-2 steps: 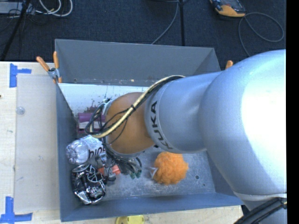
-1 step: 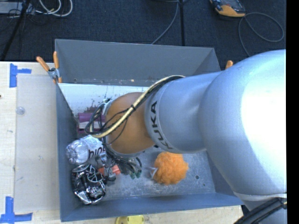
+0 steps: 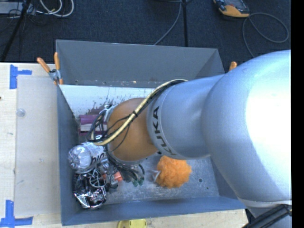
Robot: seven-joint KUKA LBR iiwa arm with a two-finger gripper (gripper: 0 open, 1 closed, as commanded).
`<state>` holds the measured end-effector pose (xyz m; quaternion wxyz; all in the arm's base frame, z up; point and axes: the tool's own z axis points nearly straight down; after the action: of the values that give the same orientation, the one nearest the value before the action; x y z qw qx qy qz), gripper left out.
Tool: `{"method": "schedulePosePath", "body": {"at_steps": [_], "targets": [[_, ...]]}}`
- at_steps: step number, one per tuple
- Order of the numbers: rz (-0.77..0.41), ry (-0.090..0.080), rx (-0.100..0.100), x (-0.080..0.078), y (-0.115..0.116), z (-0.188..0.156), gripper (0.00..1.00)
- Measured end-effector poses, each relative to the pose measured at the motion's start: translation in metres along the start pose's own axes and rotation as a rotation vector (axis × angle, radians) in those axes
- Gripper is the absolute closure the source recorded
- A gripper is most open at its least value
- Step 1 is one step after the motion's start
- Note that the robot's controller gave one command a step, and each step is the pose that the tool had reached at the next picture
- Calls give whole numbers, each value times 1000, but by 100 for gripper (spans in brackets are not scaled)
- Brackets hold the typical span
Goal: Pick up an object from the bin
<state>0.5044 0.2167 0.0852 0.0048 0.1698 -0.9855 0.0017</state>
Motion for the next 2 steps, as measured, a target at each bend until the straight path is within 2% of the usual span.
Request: {"method": "schedulePosePath", "body": {"at_steps": [1,2], "targets": [[5,6,0,1,0,-47,100],[5,3,-1,-1,0,-63,100]]}}
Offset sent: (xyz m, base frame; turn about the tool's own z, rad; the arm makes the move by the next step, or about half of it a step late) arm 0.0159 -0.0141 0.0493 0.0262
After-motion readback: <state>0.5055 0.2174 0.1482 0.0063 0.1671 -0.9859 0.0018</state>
